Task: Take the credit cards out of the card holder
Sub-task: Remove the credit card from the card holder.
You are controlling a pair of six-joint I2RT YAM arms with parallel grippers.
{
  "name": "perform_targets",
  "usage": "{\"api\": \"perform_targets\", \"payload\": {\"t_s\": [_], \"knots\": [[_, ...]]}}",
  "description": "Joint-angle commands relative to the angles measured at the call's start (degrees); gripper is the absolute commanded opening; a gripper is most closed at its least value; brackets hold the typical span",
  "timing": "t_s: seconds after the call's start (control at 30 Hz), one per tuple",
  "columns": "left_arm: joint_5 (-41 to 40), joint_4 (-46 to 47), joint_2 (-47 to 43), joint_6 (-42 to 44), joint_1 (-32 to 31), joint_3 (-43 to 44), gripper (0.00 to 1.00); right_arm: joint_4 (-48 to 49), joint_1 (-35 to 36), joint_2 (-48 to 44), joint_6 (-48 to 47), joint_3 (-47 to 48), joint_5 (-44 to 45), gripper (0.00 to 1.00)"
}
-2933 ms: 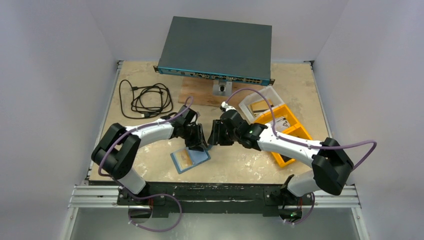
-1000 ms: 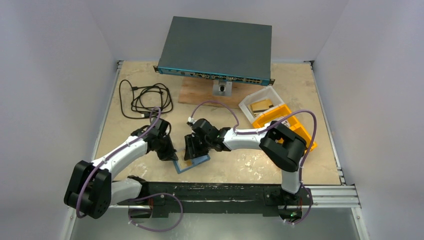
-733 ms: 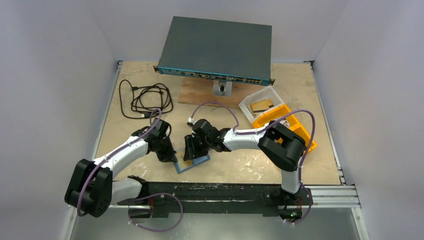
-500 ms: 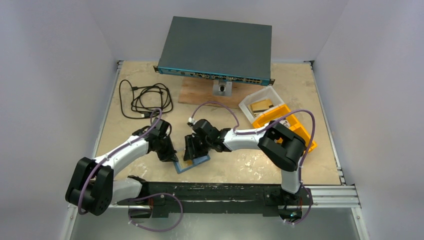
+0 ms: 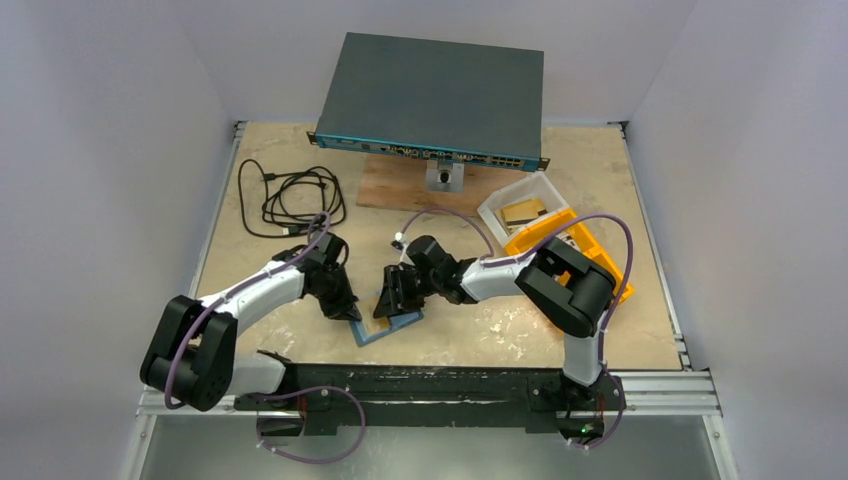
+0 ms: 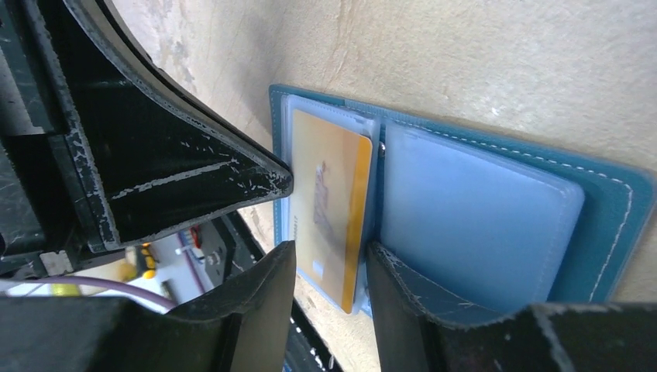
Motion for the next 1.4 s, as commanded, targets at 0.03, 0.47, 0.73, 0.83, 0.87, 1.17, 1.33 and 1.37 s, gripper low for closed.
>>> {"api": "perform_targets", "payload": {"t_s": [0.03, 0.47, 0.73, 0.83, 0.87, 1.17, 1.33, 1.37], "knots": [[-1.99, 2.69, 3.26, 0.61, -0.92, -0.69, 0.02, 6.86, -2.26, -0.20, 3.20, -5.16, -3.69, 0.38], [-2.85, 2.04, 4.60, 0.56, -0.90, -0.70, 0.00, 18.66, -4.42, 1.21, 10.11, -9.65, -8.84, 0.13], [-3.97, 0.51, 5.62, 1.19, -0.88, 0.11, 0.00, 16.38, -4.91, -0.37, 9.49, -10.66, -6.22, 0.01], [-4.26, 0.16, 5.95, 1.53, -0.88, 0.32, 0.00, 14.30, -5.20, -1.55, 8.44, -11.15, -4.51, 0.00], [-4.28, 0.08, 6.03, 1.57, -0.88, 0.39, 0.00, 13.92, -5.32, -1.74, 8.30, -11.37, -4.19, 0.00], [-4.43, -0.03, 7.05, 1.80, -0.88, 0.97, 0.00, 11.38, -5.87, -4.05, 7.34, -13.40, -1.11, 0.00], [-4.29, 0.08, 7.39, 1.93, -0.88, 1.07, 0.00, 10.27, -6.05, -4.66, 6.74, -13.60, -0.22, 0.00], [-4.34, 0.05, 7.39, 1.97, -0.88, 1.01, 0.00, 10.16, -6.03, -4.76, 6.69, -13.58, 0.00, 0.00]]}}
